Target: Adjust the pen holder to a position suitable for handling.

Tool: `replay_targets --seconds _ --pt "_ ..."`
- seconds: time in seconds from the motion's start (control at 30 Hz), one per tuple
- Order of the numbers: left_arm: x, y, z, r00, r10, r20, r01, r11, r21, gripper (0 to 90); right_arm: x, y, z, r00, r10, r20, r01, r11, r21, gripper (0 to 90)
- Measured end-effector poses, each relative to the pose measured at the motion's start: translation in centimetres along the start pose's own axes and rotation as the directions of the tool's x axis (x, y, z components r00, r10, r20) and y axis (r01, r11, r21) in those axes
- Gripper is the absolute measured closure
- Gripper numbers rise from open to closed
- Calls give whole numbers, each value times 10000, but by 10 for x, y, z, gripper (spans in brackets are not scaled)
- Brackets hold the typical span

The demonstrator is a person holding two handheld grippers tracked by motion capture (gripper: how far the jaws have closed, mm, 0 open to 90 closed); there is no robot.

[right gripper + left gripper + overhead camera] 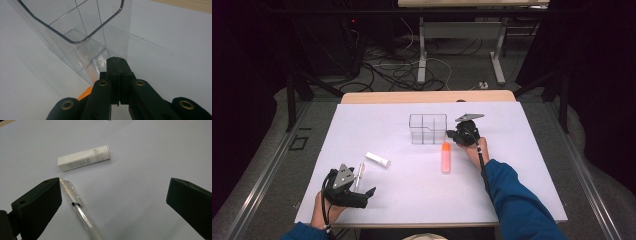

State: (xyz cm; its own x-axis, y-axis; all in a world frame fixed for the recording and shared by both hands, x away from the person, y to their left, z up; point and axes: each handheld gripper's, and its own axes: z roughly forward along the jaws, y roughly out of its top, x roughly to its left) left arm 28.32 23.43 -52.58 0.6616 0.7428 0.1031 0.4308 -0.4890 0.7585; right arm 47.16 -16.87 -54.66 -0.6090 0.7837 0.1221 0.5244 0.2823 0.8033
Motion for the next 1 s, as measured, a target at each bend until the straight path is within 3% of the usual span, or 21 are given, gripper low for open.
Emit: replay_targets --seconds 0.27,0.43,0.77,0.9,0.97,1.0 --pt "0 0 -1 10000 -24 23 24 10000 39 1 5 3 -4 9994 -329 98 328 9994 140 900" --pt "0 0 -1 10000 -31 -7 31 10000 45 1 7 4 -11 9999 -149 65 147 9992 367 880" --pt "0 0 -1 10000 -26 -49 26 10000 -12 1 8 -8 -34 9986 -534 46 530 9963 671 674" --pt "0 0 -1 10000 -16 -32 16 10000 47 1 10 -12 -46 9981 -606 -108 612 9959 671 533" --pt "0 0 -1 10000 -22 -56 22 10000 -2 1 15 -16 -55 9972 -706 -257 724 9944 768 402" --pt "0 0 -2 10000 -7 -76 7 10000 37 1 15 -16 -55 9972 -706 -257 724 9944 768 402"
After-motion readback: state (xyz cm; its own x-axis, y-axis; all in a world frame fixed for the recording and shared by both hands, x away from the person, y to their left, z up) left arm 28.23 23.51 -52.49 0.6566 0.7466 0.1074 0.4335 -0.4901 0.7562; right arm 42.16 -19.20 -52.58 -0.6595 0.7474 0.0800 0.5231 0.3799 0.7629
